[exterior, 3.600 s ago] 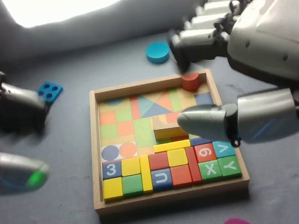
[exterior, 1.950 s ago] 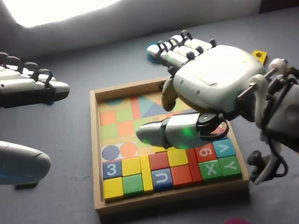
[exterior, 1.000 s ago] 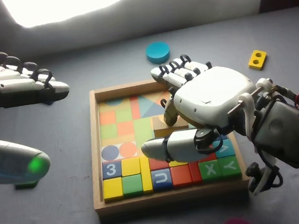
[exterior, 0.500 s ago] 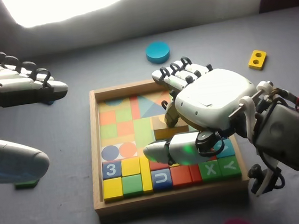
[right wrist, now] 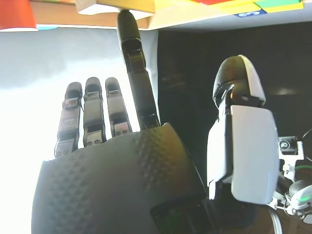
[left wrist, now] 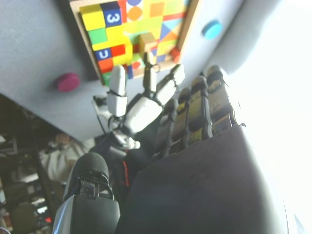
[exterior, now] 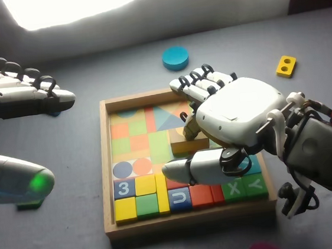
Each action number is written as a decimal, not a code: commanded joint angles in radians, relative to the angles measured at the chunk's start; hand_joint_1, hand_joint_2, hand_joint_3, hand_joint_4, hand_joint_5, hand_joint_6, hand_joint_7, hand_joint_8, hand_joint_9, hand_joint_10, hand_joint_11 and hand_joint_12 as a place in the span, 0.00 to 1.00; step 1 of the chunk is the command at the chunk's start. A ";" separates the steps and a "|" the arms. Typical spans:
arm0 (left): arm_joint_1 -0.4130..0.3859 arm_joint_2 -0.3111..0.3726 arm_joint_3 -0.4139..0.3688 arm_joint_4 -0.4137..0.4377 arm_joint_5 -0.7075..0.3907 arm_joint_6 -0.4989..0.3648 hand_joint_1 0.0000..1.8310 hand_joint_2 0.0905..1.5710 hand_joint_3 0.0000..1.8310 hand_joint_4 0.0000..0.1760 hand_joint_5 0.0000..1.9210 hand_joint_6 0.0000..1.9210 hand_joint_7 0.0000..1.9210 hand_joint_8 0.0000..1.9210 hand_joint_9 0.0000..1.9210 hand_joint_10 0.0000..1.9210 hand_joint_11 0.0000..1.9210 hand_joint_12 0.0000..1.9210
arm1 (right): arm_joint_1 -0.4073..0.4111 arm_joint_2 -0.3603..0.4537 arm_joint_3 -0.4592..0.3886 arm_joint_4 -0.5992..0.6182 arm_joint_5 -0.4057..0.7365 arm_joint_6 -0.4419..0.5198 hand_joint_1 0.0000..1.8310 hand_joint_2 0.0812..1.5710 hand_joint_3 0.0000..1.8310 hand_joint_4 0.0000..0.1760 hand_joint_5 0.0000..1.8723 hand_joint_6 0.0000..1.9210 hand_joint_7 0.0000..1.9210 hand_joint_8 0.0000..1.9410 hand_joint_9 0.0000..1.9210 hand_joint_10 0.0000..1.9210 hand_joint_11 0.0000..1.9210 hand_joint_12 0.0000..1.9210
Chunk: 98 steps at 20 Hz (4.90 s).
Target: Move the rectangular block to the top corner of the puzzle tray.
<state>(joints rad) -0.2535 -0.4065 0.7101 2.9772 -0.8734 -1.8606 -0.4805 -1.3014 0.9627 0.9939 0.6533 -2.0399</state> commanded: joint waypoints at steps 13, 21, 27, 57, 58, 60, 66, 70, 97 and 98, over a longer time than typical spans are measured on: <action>-0.009 0.006 0.005 -0.016 0.089 -0.003 0.00 0.73 0.00 0.09 0.00 0.00 0.00 0.00 0.00 0.00 0.00 0.00 | -0.002 0.011 0.092 -0.036 -0.003 0.044 0.00 0.66 0.00 0.13 0.39 0.03 0.00 0.00 0.00 0.00 0.00 0.00; -0.010 0.006 0.005 -0.016 0.089 -0.003 0.00 0.72 0.00 0.07 0.00 0.00 0.00 0.00 0.00 0.00 0.00 0.00 | -0.001 0.014 0.143 -0.036 -0.010 0.049 0.00 0.65 0.00 0.00 0.39 0.03 0.00 0.00 0.00 0.00 0.00 0.00; -0.011 0.005 0.006 -0.017 0.089 -0.003 0.00 0.71 0.00 0.03 0.00 0.00 0.00 0.00 0.00 0.00 0.00 0.00 | -0.003 0.022 0.161 -0.036 -0.013 0.049 0.00 0.66 0.00 0.00 0.37 0.02 0.00 0.00 0.00 0.00 0.00 0.00; -0.011 0.005 0.006 -0.016 0.089 -0.003 0.00 0.72 0.00 0.06 0.00 0.00 0.00 0.00 0.00 0.00 0.00 0.00 | 0.020 0.017 0.207 -0.099 -0.003 0.086 0.00 0.67 0.00 0.00 0.35 0.00 0.00 0.00 0.00 0.00 0.00 0.00; -0.011 0.005 0.007 -0.016 0.089 -0.003 0.00 0.72 0.00 0.07 0.00 0.00 0.00 0.00 0.00 0.00 0.00 0.00 | 0.020 0.017 0.208 -0.099 -0.003 0.086 0.00 0.67 0.00 0.00 0.35 0.00 0.00 0.00 0.00 0.00 0.00 0.00; -0.011 0.005 0.008 -0.016 0.089 -0.003 0.00 0.72 0.00 0.09 0.00 0.00 0.00 0.00 0.00 0.00 0.00 0.00 | 0.019 0.019 0.210 -0.099 -0.003 0.085 0.00 0.67 0.00 0.00 0.36 0.01 0.00 0.00 0.00 0.00 0.00 0.00; -0.011 0.005 0.008 -0.016 0.089 -0.003 0.00 0.72 0.00 0.10 0.00 0.00 0.00 0.00 0.00 0.00 0.00 0.00 | 0.019 0.020 0.219 -0.099 -0.003 0.087 0.00 0.67 0.00 0.00 0.36 0.01 0.00 0.00 0.00 0.00 0.00 0.00; -0.011 0.005 0.008 -0.016 0.089 -0.003 0.00 0.72 0.00 0.11 0.00 0.00 0.00 0.00 0.00 0.00 0.00 0.00 | 0.027 0.020 0.219 -0.099 -0.003 0.088 0.00 0.67 0.00 0.00 0.36 0.01 0.00 0.00 0.00 0.00 0.00 0.00; -0.038 0.006 0.014 -0.013 0.089 -0.003 0.00 0.72 0.00 0.16 0.00 0.00 0.00 0.00 0.00 0.00 0.00 0.00 | 0.201 0.407 -0.103 -0.099 -0.096 0.103 0.00 0.67 0.00 0.00 0.39 0.02 0.00 0.00 0.00 0.00 0.00 0.00; -0.038 0.006 0.014 -0.011 0.089 -0.003 0.00 0.72 0.00 0.15 0.00 0.00 0.00 0.00 0.00 0.00 0.00 0.00 | 0.208 0.427 -0.122 -0.099 -0.099 0.102 0.00 0.67 0.00 0.00 0.38 0.01 0.00 0.00 0.00 0.00 0.00 0.00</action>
<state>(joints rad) -0.2783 -0.4065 0.7227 2.9780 -0.8730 -1.8606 -0.2829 -0.8711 0.8345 0.9295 0.4858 -1.9423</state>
